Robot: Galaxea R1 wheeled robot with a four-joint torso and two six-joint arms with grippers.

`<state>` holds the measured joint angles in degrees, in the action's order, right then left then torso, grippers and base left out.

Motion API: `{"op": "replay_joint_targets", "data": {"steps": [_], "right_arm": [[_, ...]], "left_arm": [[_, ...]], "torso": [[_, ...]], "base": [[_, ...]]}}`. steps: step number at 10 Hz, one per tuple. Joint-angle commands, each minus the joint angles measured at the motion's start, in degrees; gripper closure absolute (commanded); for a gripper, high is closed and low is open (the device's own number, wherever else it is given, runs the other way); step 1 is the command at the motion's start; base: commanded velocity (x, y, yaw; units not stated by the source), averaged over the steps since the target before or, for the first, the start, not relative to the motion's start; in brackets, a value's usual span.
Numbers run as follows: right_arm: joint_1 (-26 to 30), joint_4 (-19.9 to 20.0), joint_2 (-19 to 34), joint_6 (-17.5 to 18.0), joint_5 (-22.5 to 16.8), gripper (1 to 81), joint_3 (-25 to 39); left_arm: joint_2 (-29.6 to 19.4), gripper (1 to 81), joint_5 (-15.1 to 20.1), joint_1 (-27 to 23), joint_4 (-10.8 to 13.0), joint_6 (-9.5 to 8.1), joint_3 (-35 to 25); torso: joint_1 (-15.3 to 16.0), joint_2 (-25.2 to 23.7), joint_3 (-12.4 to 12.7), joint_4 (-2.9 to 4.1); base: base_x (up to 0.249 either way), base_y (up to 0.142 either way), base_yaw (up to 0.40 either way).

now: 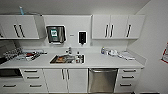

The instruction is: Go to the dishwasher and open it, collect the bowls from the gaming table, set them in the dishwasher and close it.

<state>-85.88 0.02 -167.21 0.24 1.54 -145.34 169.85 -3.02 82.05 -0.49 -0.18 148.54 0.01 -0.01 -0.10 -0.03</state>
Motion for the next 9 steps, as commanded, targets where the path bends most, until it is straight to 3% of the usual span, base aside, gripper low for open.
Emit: {"op": "replay_joint_targets", "data": {"steps": [1,9], "right_arm": [[2.95,0.50,0.53,0.02,-2.85,1.0,0.15],[2.95,0.50,0.53,0.02,-2.85,1.0,0.15]], "left_arm": [[-0.12,1.0,2.58,-3.52,0.14,0.09,-0.36],[-0.12,1.0,2.58,-3.52,0.22,0.09,-0.36]], "torso": [[0.00,0.00,0.00,0.00],[0.09,0.01,-0.02,0.00]], "base": [[0.139,0.000,0.000],[0.140,0.000,0.000]]}}
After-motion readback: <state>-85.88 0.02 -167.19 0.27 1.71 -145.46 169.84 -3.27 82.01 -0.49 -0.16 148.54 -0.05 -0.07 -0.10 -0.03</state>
